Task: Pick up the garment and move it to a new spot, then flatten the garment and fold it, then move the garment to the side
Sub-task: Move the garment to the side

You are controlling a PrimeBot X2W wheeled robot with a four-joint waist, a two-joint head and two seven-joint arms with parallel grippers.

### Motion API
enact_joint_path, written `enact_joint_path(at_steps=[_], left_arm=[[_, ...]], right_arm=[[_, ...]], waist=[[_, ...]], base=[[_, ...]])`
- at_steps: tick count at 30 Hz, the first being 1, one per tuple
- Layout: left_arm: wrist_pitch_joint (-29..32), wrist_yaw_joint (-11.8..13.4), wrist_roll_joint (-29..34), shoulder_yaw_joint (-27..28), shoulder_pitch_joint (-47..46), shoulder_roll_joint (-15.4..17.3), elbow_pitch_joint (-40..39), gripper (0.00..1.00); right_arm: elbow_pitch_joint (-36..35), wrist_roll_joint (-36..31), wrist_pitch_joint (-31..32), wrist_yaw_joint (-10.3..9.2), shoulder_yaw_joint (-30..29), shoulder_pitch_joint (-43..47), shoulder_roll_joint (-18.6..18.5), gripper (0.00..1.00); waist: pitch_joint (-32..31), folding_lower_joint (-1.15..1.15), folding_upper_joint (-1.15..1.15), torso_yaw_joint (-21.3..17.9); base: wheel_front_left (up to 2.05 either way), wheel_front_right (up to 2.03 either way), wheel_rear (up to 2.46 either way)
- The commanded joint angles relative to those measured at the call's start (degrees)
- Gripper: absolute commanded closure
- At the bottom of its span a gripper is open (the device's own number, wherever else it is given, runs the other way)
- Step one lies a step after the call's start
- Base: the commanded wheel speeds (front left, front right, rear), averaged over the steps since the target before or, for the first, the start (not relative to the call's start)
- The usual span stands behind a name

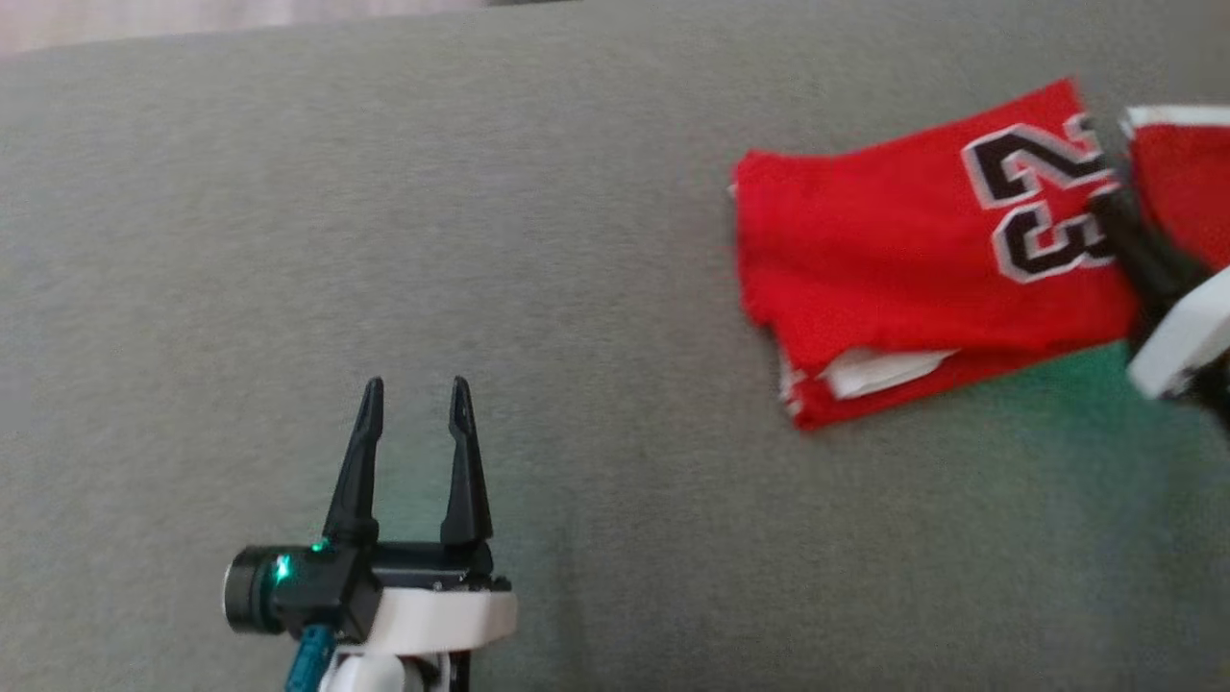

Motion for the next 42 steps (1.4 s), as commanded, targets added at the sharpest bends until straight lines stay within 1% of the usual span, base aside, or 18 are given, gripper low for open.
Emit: enact_joint_path(at_steps=[1,2,3,6,7,8,13,16,19,20,21,22,27,31,33,36,39,42], left_arm=[[-0.4,-0.5,0.0,2.3,-2.1,-0.3,-2.2,0.0],[-0.4,-0.6,0.1,2.6,-2.5,-0.3,-2.4,0.0],[-0.4,-0.6,0.1,2.6,-2.5,-0.3,-2.4,0.0],[-0.4,-1.1,0.6,3.0,-3.6,-0.3,-2.8,0.0],[-0.4,-1.3,0.7,3.0,-4.0,-0.3,-2.8,0.0],[-0.4,-1.8,0.9,3.1,-4.8,-0.3,-2.9,0.0],[-0.4,-2.7,0.9,2.8,-6.5,-0.3,-3.1,0.0],[-0.4,-3.0,1.0,2.5,-7.5,-0.3,-3.2,0.0],[-0.4,-3.3,0.9,2.3,-8.2,-0.3,-2.9,0.0],[-0.4,-3.5,0.9,2.3,-8.4,-0.3,-2.8,0.0],[-0.4,-3.6,0.8,2.3,-8.5,-0.3,-2.5,0.0],[-0.4,-3.7,0.7,2.3,-8.6,-0.3,-2.2,0.0],[-0.4,-3.9,1.0,2.1,-8.2,-0.3,-1.3,0.0],[-0.4,-3.9,1.2,2.3,-6.7,-0.3,-0.5,0.0],[-0.4,-4.1,1.2,2.3,-5.8,-0.3,0.3,0.0],[-0.4,-4.4,1.3,2.3,-4.3,-0.3,1.2,0.0],[-0.4,-4.4,1.2,2.3,-2.5,-0.3,1.5,0.0],[-0.4,-4.4,0.6,2.4,-0.6,-0.3,1.8,0.0]], right_arm=[[-2.8,-0.8,0.6,-0.04,-1.2,-1.4,-3.9,1.0],[-3.5,-1.2,1.1,-0.04,-1.9,-1.8,-5.2,1.0],[-3.5,-1.2,1.1,-0.04,-1.9,-1.8,-5.2,1.0],[-5.8,-2.1,2.9,-0.04,-4.5,-2.3,-8.7,1.0],[-6.4,-2.3,3.5,-0.04,-5.6,-2.4,-9.9,1.0],[-7.5,-2.8,4.4,-0.04,-7.7,-2.3,-12.3,1.0],[-10.0,-4.0,7.4,-0.04,-13.5,-1.4,-17.3,1.0],[-10.8,-5.1,9.1,-0.04,-17.4,0.1,-19.1,1.0],[-10.7,-7.0,10.7,-0.04,-21.4,2.0,-18.8,1.0],[-10.7,-7.8,11.4,-0.04,-22.5,2.7,-18.2,0.9],[-10.7,-8.7,12.2,-0.04,-23.5,3.4,-17.1,0.53],[-10.7,-9.6,13.0,-0.04,-24.3,4.2,-15.9,0.0],[-12.1,-15.2,14.6,-0.04,-27.1,8.4,-8.2,0.0],[-13.6,-18.4,13.5,-0.04,-26.8,11.7,-1.5,0.0],[-13.3,-19.6,12.7,-0.04,-26.2,13.2,2.0,0.0],[-11.8,-22.4,10.6,-0.04,-25.4,15.3,6.8,0.0],[-10.2,-23.0,8.2,-0.04,-23.9,16.9,11.8,0.0],[-8.5,-23.3,4.2,-0.04,-22.4,18.4,15.7,0.0]], waist=[[2.6,0.0,0.0,-3.3],[3.0,0.0,0.0,-4.0],[3.0,0.0,0.0,-4.0],[4.4,0.0,0.0,-5.7],[4.9,0.0,0.0,-6.1],[5.9,0.0,0.0,-6.8],[8.4,0.0,0.0,-7.6],[9.6,0.0,0.0,-7.6],[10.1,0.0,0.0,-7.3],[10.1,0.0,0.0,-7.2],[9.9,0.0,0.0,-7.1],[9.6,0.0,0.0,-7.0],[6.5,0.0,0.0,-5.3],[2.7,0.0,0.0,-3.5],[0.6,0.0,0.0,-2.4],[-2.6,0.0,0.0,-0.5],[-5.6,0.0,0.0,1.1],[-8.5,0.0,0.0,2.7]], base=[[0.0,0.0,0.0],[0.0,0.0,0.0],[0.0,0.0,0.0],[0.0,0.0,0.0],[0.0,0.0,0.0],[0.0,0.0,0.0],[0.0,0.0,0.0],[0.0,0.0,0.0],[0.0,0.0,0.0],[0.0,0.0,0.0],[0.0,0.0,0.0],[0.0,0.0,0.0],[0.0,0.0,0.0],[0.0,0.0,0.0],[0.0,0.0,0.0],[0.0,0.0,0.0],[0.0,0.0,0.0],[0.0,0.0,0.0]])
